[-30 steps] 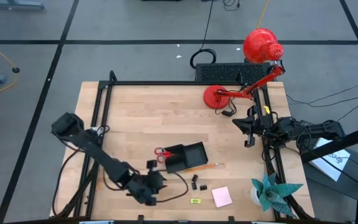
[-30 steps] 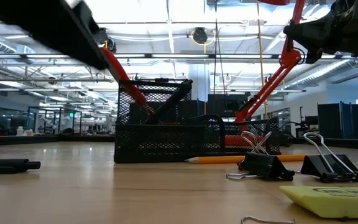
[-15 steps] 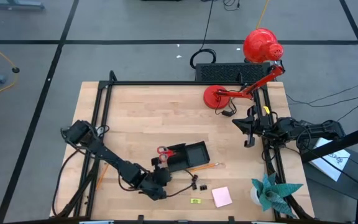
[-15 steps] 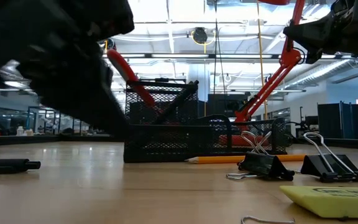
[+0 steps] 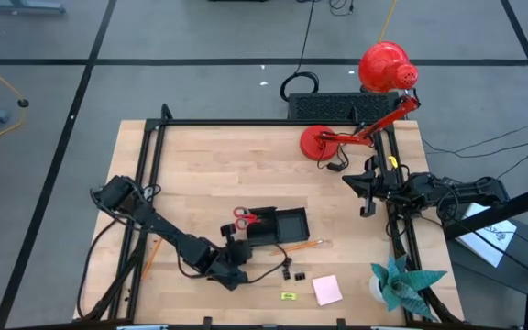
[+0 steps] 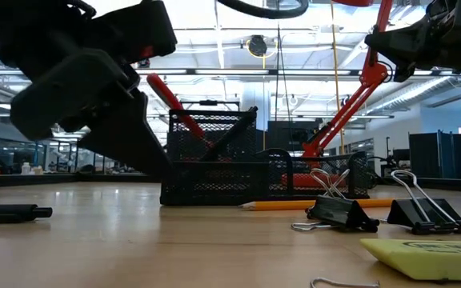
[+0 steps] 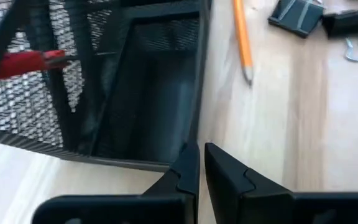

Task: Pick and place office supplies into organizer
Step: Put the left pen into the top left compartment of the desk organizer, then put the pen into the top left compartment of the desk organizer

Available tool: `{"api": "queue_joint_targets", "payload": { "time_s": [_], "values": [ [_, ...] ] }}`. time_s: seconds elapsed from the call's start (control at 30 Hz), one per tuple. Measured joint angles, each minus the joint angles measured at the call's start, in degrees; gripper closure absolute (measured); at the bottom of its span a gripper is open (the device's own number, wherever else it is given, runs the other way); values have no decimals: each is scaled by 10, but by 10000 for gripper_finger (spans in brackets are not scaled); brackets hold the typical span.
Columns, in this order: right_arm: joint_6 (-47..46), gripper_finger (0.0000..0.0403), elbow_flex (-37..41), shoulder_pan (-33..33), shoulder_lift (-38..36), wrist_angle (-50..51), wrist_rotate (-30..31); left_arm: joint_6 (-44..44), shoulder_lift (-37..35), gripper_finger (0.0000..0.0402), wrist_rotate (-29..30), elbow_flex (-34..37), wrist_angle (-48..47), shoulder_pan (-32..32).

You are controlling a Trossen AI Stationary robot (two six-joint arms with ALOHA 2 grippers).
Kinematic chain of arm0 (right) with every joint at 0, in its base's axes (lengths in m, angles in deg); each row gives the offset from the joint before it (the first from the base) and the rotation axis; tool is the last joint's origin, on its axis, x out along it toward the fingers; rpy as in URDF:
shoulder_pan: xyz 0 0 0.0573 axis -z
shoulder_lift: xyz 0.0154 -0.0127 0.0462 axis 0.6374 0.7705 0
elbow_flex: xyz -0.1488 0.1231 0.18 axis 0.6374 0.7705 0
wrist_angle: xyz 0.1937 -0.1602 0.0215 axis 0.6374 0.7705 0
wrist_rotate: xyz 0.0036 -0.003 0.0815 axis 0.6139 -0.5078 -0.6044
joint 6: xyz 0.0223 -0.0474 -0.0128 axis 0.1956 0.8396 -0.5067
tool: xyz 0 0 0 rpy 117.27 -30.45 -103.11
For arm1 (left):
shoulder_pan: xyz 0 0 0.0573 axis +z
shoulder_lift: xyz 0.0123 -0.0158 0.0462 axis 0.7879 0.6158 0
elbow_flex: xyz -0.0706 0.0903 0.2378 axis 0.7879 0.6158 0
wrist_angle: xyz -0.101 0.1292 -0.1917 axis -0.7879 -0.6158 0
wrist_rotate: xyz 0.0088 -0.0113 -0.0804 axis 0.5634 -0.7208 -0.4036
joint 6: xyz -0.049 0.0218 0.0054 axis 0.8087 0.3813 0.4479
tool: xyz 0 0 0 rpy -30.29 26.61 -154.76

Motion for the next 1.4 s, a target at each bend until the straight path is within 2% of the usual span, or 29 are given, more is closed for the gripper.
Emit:
{"api": "queue_joint_targets", "payload": {
  "time_s": [0.23, 0.33, 0.4, 0.47, 0.63, 0.93, 1.07, 1.17, 1.4],
  "values": [
    [0, 399, 0, 0, 0, 0, 1, -56, -39, 371, -100, -22, 1, -10],
    [-1, 399, 0, 0, 0, 0, 2, -21, -78, 371, -181, -40, -60, -16],
    [0, 399, 0, 0, 0, 0, 2, 13, -89, 371, -208, -52, -115, -26],
    [0, 399, 0, 0, 0, 0, 3, 33, -95, 371, -211, -55, -174, -41],
    [-1, 399, 0, 0, 1, 1, 2, 80, -93, 350, -238, -51, -196, -62],
    [-1, 399, 0, 0, 5, -5, 2, 64, -76, 209, -241, -52, -190, -64],
    [-1, 399, 0, 0, 5, -5, 2, 53, -52, 167, -242, -52, -214, -67],
    [-1, 399, 0, 0, 5, -5, 1, 55, -33, 154, -246, -52, -212, -63],
    [-1, 399, 0, 0, 6, -5, 1, 58, 0, 151, -249, -55, -210, -55]
  ]
}}
